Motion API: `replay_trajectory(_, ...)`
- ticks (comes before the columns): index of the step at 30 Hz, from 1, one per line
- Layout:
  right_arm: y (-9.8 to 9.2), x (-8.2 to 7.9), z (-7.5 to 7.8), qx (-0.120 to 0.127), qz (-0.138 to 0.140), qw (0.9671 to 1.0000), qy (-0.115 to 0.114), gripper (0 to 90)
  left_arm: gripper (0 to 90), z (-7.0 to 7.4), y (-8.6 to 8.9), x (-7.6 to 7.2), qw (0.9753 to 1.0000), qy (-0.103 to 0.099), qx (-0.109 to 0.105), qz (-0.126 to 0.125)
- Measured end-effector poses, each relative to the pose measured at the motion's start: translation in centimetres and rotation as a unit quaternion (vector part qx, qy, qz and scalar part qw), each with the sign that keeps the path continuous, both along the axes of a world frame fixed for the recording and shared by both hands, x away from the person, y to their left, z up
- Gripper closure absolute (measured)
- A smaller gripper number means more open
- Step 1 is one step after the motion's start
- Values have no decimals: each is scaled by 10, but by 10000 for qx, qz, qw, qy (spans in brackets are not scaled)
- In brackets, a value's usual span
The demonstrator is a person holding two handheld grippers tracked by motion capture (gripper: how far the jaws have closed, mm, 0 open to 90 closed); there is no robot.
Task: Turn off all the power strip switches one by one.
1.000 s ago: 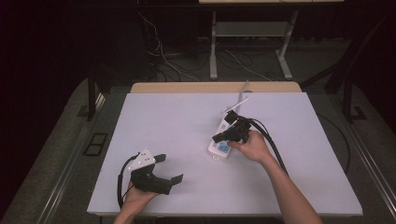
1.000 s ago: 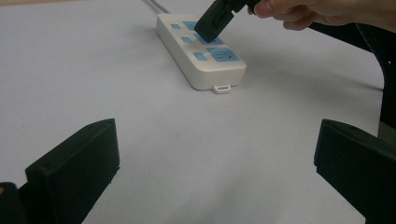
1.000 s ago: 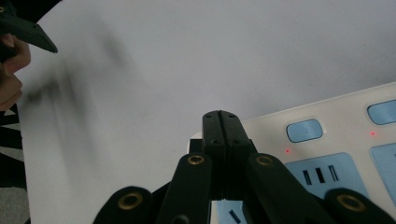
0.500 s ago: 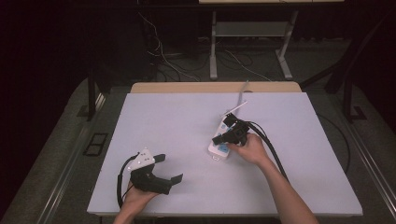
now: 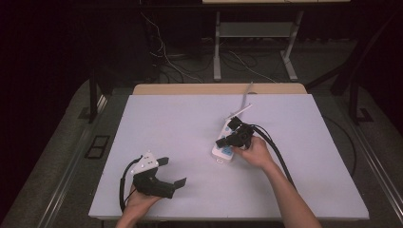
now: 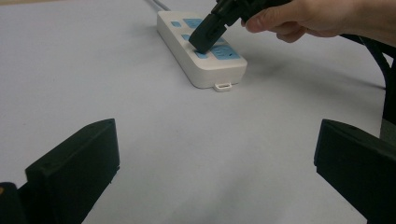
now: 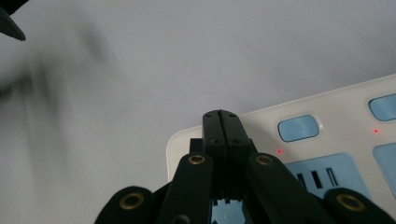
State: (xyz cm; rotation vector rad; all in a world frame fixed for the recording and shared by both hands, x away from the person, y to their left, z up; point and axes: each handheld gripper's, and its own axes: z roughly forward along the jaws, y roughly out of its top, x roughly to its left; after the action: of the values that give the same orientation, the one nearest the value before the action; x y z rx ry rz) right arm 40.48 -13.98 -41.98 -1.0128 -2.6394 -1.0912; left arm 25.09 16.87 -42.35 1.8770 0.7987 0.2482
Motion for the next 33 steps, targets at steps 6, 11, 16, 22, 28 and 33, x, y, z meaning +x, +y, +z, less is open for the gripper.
replay_trajectory(6,5,-3,2,-173,-23,9998,-17,900,0,1,0,-1,10000,-14,-5,4)
replay_trajectory(11,4,-4,0,-114,-27,9999,-87,900,0,0,0,-1,10000,-7,5,-7)
replay_trajectory(16,3,-4,0,-75,-4,9999,-102,900,0,0,0,0,10000,3,-2,-5)
replay_trajectory(22,4,-6,1,-125,-1,9996,-238,900,0,0,0,0,10000,2,6,-11)
replay_trajectory(28,2,-6,5,-156,25,9995,-265,900,0,0,1,1,10000,11,-13,1)
replay_trajectory(33,-4,-4,7,-177,19,9997,-157,900,0,0,1,1,10000,14,-2,-9)
